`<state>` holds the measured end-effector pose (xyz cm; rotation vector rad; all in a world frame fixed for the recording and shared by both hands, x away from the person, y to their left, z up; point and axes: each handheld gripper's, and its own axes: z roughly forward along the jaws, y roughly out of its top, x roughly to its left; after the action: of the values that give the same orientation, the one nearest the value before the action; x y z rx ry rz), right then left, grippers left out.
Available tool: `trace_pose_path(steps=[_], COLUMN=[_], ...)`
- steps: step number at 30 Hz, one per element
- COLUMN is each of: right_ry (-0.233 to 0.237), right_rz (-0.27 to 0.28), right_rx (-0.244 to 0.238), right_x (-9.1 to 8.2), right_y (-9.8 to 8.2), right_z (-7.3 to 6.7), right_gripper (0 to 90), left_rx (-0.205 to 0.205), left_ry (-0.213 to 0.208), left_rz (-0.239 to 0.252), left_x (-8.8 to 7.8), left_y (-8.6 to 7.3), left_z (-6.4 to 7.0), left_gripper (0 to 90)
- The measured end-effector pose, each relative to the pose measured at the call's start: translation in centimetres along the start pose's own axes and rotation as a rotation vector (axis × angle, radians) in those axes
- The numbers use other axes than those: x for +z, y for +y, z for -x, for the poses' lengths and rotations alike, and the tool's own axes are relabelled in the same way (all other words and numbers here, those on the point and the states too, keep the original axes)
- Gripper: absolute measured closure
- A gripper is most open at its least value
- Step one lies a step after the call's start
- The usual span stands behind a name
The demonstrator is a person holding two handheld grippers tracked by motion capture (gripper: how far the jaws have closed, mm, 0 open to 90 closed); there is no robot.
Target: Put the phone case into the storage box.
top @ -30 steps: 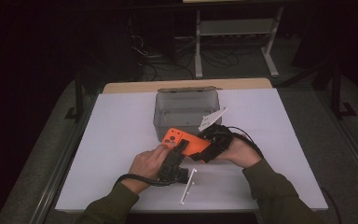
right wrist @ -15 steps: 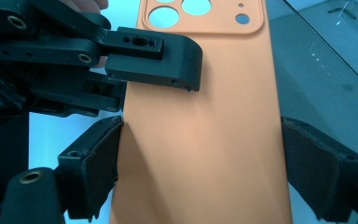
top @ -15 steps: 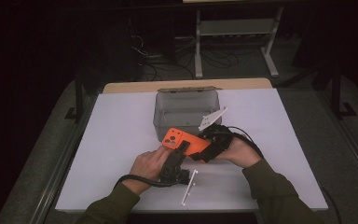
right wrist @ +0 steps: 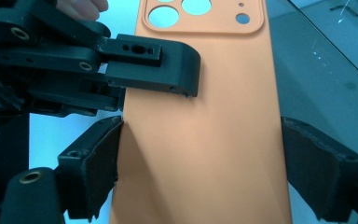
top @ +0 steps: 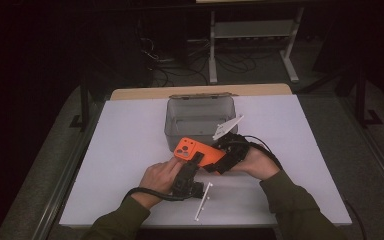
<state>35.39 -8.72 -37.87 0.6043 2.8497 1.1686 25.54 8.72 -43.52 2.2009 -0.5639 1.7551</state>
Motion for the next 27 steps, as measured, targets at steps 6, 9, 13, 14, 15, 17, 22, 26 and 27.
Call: trace_pose_path(steps=[6, 9, 13, 14, 15, 17, 22, 26, 27], right_ry=[0.000, 0.002, 0.004, 0.007, 0.008, 0.010, 0.019, 0.033, 0.036], right_rz=[0.004, 0.003, 0.003, 0.002, 0.003, 0.003, 0.002, 0.009, 0.009], right_rx=[0.006, 0.007, 0.010, 0.012, 0.013, 0.015, 0.025, 0.035, 0.035], right_x=[-0.06, -0.05, -0.04, -0.06, -0.06, -0.06, -0.09, -0.18, -0.20], right_y=[-0.01, -0.02, -0.02, -0.02, -0.01, -0.02, -0.03, -0.05, -0.05], right_z=[0.04, 0.08, 0.09, 0.09, 0.12, 0.15, 0.25, 0.36, 0.40], right_gripper=[15.6, 15.6, 15.6, 15.6, 15.6, 15.6, 15.5, 15.5, 15.4], left_rx=[0.007, 0.008, 0.013, 0.015, 0.016, 0.021, 0.025, 0.030, 0.032], left_ry=[-0.003, -0.006, -0.007, -0.007, -0.007, -0.007, -0.003, -0.001, -0.001], left_rz=[-0.001, -0.001, -0.001, -0.002, -0.001, -0.003, -0.001, -0.001, -0.001], left_x=[-0.03, -0.03, -0.05, -0.06, -0.06, -0.07, -0.12, -0.20, -0.22], left_y=[0.02, 0.03, 0.04, 0.05, 0.05, 0.06, 0.04, 0.03, 0.04], left_z=[-0.03, -0.01, -0.02, -0.03, -0.02, -0.01, 0.01, -0.07, -0.08], left_gripper=[72.6, 73.8, 74.5, 74.7, 75.1, 75.8, 77.4, 78.3, 78.5])
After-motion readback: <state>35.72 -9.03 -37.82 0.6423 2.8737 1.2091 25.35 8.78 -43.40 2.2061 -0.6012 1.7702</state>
